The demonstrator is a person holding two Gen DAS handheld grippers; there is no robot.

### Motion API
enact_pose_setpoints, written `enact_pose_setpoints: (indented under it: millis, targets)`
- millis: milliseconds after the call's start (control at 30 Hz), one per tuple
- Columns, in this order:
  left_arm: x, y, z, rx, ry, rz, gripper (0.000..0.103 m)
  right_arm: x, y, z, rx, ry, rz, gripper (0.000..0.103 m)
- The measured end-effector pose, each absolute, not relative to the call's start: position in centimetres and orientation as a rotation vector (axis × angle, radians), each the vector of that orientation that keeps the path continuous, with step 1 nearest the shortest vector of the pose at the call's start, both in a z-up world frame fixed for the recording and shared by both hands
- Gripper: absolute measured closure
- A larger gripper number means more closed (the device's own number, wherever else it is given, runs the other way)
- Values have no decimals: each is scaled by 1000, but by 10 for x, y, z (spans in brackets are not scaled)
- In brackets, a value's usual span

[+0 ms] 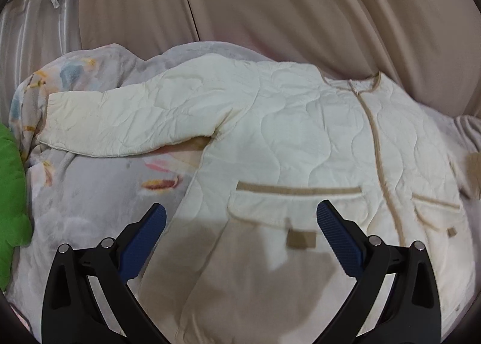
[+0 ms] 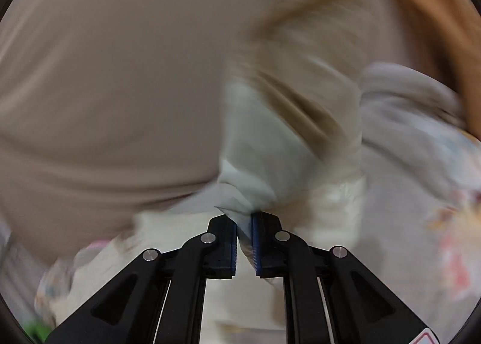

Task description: Fold large clothes

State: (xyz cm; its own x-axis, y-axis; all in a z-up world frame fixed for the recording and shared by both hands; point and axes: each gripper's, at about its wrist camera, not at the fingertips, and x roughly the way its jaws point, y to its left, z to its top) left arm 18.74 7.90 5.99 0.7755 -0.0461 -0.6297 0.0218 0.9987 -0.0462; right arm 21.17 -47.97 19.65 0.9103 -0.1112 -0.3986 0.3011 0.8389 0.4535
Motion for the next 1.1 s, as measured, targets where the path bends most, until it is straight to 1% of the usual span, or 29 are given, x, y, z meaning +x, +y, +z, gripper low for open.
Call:
enact_pose_setpoints:
  millis: [100,167,233,300,333,400,433,500,567,700,767,833,900,933,967,1000,1033,1067,1100]
  targets:
    - [196,83,68,-88,670,-63,5,275,-362,212,371,426,47,93]
    - [203,85,73,-112,669,-77,5,312,-290,198,302,496,197,93]
    - [212,87,76,-129,676,-84,5,346,-220,166,210,587,284,89]
    - [223,89,77,-156,699,-105,5,374,-164,124,133,704,318,81]
    - [228,89,76,-170,712,-124,5,381,-146,105,115,756,324,78]
    - [240,89,73,-197,747,-162,5,376,-122,82,90,820,320,72]
    - [248,87,69,-207,770,-192,5,369,-118,76,87,829,331,70]
    - [264,81,62,-216,816,-231,5,348,-121,77,103,814,353,56]
    - [283,71,52,-224,866,-262,5,326,-142,85,140,787,351,49]
    - [321,49,30,-261,964,-344,5,279,-218,90,253,755,257,46]
    - [332,40,23,-289,997,-371,7,260,-262,87,311,750,157,45]
    - [339,27,24,-282,987,-411,23,245,-309,80,400,750,47,45]
    - [345,14,30,-241,965,-455,65,239,-349,68,529,763,-19,44]
    - [347,11,34,-228,952,-453,73,240,-363,64,585,768,-30,44]
    - [349,9,40,-224,934,-447,87,242,-373,60,635,767,-32,44]
    - [351,10,47,-232,915,-452,94,245,-382,56,675,762,-34,45]
    - [352,11,56,-245,884,-459,95,249,-386,55,696,754,-41,46]
    - [353,15,66,-254,852,-460,96,255,-390,54,717,746,-40,52]
    - [353,18,76,-258,815,-458,97,263,-392,55,737,737,-32,68]
